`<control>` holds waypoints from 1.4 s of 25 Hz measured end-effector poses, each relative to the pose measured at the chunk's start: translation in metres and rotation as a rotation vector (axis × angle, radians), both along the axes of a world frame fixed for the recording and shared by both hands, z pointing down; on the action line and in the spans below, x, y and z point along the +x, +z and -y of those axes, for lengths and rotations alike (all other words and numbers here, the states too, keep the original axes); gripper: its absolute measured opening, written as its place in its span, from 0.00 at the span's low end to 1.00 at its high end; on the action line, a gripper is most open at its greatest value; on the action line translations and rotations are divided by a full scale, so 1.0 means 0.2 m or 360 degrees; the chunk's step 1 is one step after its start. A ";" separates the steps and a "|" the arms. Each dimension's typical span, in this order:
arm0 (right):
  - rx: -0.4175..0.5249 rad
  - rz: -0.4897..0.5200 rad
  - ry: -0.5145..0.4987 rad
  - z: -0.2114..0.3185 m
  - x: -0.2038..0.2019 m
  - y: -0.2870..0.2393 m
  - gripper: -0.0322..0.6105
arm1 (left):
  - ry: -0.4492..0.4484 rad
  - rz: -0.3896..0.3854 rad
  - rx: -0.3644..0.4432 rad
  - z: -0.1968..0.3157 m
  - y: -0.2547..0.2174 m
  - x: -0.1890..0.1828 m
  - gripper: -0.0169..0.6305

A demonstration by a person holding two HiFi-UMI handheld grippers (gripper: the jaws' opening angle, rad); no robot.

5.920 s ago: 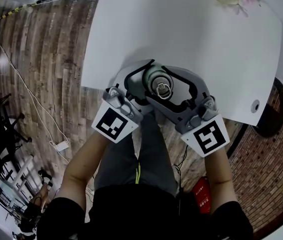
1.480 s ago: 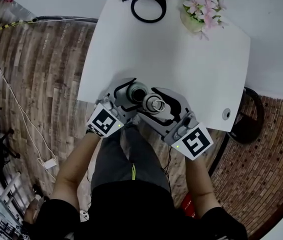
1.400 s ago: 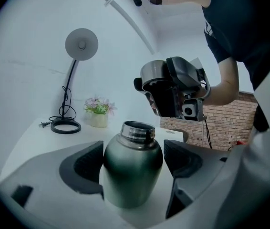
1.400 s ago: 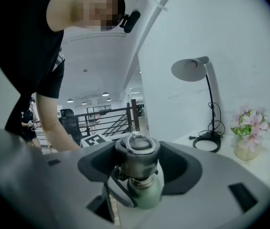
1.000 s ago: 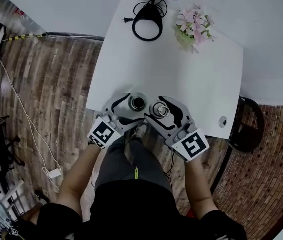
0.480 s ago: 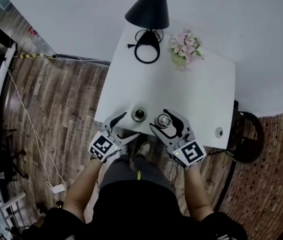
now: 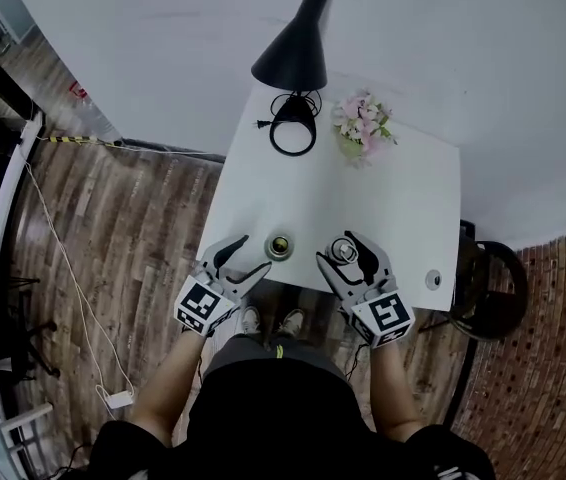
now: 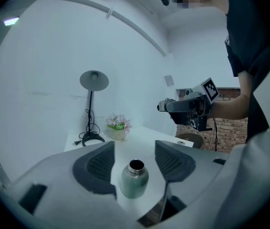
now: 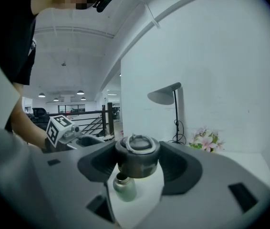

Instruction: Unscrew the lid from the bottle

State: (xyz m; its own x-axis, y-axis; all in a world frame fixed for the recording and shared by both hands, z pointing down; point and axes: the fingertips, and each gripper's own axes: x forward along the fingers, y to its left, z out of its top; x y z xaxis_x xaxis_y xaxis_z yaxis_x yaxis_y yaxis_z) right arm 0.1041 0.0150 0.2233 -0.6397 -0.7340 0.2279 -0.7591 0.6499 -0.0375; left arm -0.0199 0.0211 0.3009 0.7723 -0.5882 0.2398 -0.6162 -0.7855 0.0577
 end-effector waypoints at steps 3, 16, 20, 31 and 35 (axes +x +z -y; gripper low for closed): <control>0.0038 0.0007 0.0058 0.01 0.05 -0.08 0.47 | -0.0035 -0.0010 0.0066 0.03 -0.11 -0.03 0.32; 0.0119 0.0023 0.0437 -0.05 0.47 -0.20 0.47 | -0.0279 -0.0095 0.0239 0.06 -0.48 -0.22 0.06; 0.0109 0.0004 0.0491 -0.07 0.53 -0.21 0.47 | -0.0346 -0.0107 0.0270 0.04 -0.56 -0.28 0.06; 0.0125 0.0053 0.0541 -0.05 0.55 -0.29 0.47 | -0.0462 -0.0144 0.0364 0.01 -0.70 -0.35 0.06; 0.0127 0.0033 0.0546 -0.04 0.55 -0.29 0.47 | -0.0453 -0.0152 0.0380 0.01 -0.71 -0.34 0.06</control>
